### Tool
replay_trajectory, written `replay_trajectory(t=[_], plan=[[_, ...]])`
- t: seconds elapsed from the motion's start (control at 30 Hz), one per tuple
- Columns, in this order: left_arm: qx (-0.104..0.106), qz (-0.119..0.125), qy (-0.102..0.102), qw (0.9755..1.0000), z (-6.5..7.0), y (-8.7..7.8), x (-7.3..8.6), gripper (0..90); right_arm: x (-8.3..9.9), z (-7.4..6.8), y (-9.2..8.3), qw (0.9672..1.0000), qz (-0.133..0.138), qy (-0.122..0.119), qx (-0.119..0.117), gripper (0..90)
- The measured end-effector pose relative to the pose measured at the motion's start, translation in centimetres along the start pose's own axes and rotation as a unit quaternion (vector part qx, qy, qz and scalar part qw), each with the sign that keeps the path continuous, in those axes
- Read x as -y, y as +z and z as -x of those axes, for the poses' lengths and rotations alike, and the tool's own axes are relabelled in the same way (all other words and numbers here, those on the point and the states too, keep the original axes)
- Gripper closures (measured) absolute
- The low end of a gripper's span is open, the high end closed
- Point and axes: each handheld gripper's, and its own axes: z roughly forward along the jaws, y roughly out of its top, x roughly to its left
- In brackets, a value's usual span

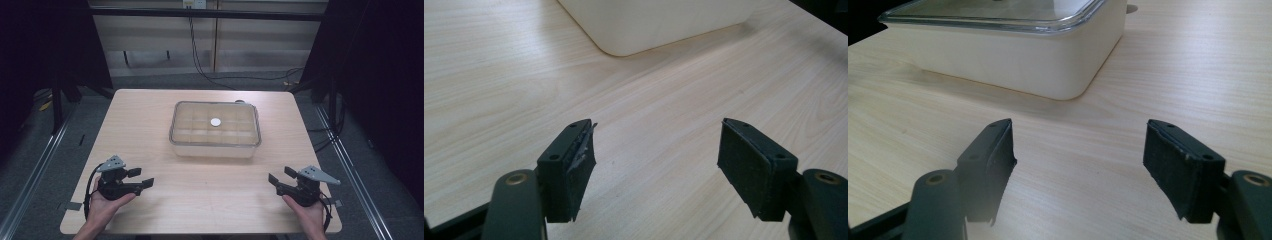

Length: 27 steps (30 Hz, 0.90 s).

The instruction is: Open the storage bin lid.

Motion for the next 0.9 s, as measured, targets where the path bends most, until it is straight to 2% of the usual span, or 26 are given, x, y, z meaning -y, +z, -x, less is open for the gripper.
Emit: replay_trajectory(t=[0.1, 0.17, 0.2, 0.27, 0.37, 0.47, 0.53, 0.6, 0.7, 0.83, 0.9], plan=[[0.002, -0.004, 0.002, 1.0, -0.1, 0.2, -0.1, 31.7, 0.0, -0.1, 0.2, 1.0, 0.0, -0.006, -0.003, 28.7], [0.0, -0.009, 0.008, 0.9999, -0.1, 0.3, -0.1, 31.6, 0.0, -0.5, 0.3, 0.9992, -0.022, -0.031, 0.006, 30.3], [0.003, -0.011, 0.009, 0.9999, -0.1, 0.3, 0.0, 31.6, 0.0, -0.6, 0.3, 0.9993, -0.027, -0.022, -0.015, 30.0], [0.005, -0.011, 0.009, 0.9999, -0.1, 0.2, -0.1, 31.5, -0.2, -0.7, 0.2, 0.9989, -0.026, -0.015, -0.036, 29.8], [0.007, -0.008, 0.014, 0.9999, 0.1, 0.1, -0.1, 31.1, -0.4, -0.9, -0.1, 0.9986, -0.02, -0.012, -0.047, 30.7], [0.011, 0.003, 0.008, 0.9999, 0.2, 0.1, -0.4, 29.6, -0.8, -1.1, -0.4, 0.9988, -0.013, -0.018, -0.045, 32.9], [0.009, 0.006, 0.011, 0.9999, 0.1, 0.2, -0.6, 28.5, -1.0, -1.2, -0.4, 0.9989, -0.013, -0.022, -0.04, 32.3], [-0.009, 0.002, 0.019, 0.9998, 0.1, 0.4, -1.0, 28.5, -1.3, -1.2, -0.2, 0.9988, -0.021, -0.015, -0.042, 31.7], [-0.003, 0.006, 0.012, 0.9999, -0.1, 0.4, -1.6, 30.0, -1.9, -1.2, 0.0, 0.9984, -0.023, -0.007, -0.051, 30.0], [-0.004, 0.013, 0.014, 0.9998, -0.1, 0.4, -2.1, 30.4, -2.6, -1.2, 0.3, 0.9984, -0.012, -0.008, -0.054, 30.1], [0.0, 0.007, 0.013, 0.9999, -0.2, 0.6, -2.5, 30.8, -3.5, -1.5, 0.9, 0.9981, -0.017, -0.014, -0.057, 30.3]])
